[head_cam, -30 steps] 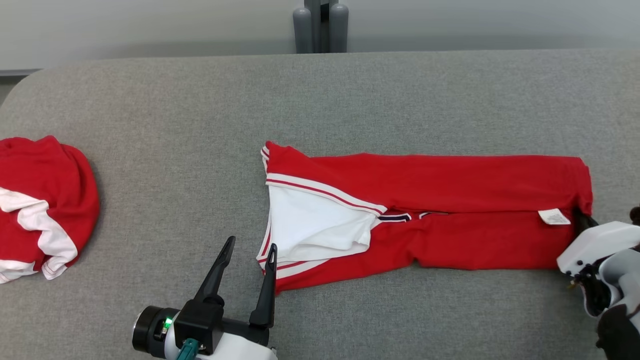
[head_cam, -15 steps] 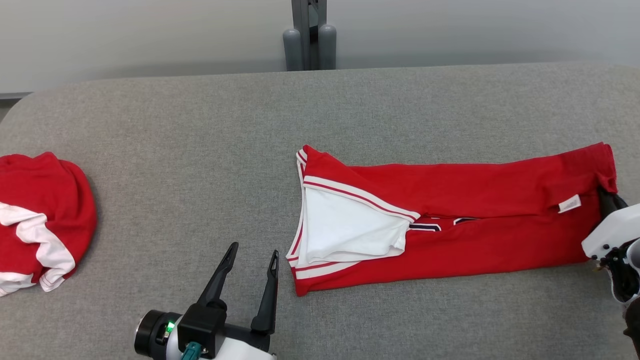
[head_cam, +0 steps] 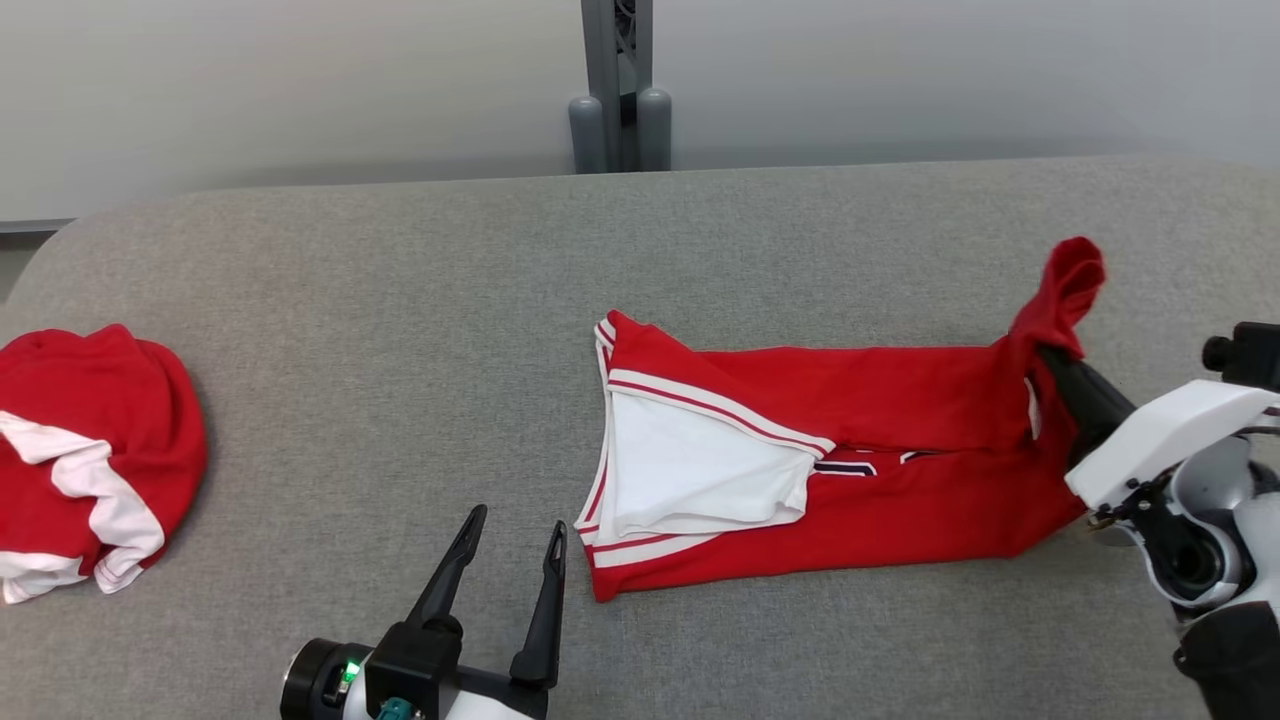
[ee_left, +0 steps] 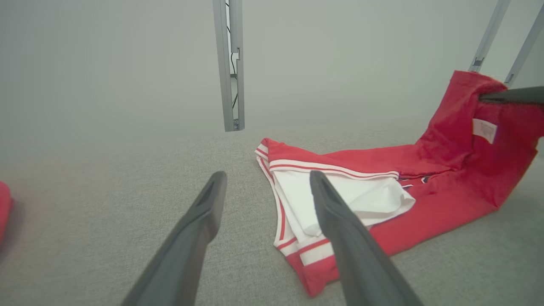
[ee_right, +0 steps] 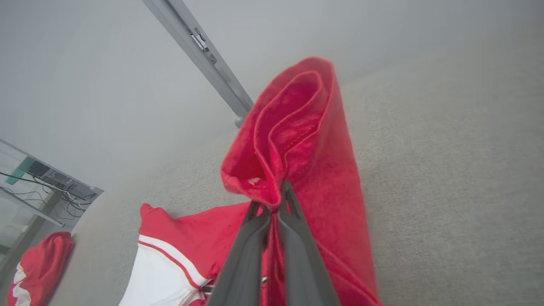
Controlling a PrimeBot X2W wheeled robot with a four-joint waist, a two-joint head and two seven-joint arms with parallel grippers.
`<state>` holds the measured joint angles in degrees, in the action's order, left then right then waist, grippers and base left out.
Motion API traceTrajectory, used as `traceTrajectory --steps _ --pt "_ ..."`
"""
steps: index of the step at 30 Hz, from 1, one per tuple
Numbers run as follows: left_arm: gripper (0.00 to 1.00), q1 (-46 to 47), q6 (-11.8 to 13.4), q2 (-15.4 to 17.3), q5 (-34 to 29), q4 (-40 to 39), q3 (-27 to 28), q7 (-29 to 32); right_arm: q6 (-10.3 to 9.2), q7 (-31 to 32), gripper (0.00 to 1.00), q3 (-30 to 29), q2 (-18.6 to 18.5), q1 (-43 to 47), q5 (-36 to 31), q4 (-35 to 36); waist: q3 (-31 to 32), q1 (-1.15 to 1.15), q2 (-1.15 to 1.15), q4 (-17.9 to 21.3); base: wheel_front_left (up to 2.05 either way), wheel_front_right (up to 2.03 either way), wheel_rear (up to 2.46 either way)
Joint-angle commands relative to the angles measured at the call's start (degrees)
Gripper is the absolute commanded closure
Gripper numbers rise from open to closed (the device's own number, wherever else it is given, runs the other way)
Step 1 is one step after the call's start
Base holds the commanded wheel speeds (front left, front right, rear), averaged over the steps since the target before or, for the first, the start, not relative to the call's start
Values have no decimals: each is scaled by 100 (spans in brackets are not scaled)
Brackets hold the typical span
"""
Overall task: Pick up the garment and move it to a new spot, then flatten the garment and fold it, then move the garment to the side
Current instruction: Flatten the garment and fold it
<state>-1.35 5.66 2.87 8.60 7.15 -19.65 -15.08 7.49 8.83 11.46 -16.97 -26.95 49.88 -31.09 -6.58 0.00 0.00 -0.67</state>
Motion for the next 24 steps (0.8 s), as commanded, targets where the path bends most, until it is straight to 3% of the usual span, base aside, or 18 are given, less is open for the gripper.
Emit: traceTrajectory --steps 1,8,15,24 --pt "0 26 19 17 22 2 -7 -10 0 74 100 -2 51 95 43 133 22 0 0 -47 0 0 0" --pt "0 33 18 14 106 78 -85 -10 0 518 100 -58 589 402 51 731 76 0 0 -349 0 0 0" --pt "0 88 47 13 195 151 -185 -10 0 634 100 -242 1141 485 -165 728 76 0 0 -795 0 0 0" --pt "0 115 79 12 265 204 -265 -10 0 584 100 -194 1367 343 -306 460 85 0 0 -1221 0 0 0"
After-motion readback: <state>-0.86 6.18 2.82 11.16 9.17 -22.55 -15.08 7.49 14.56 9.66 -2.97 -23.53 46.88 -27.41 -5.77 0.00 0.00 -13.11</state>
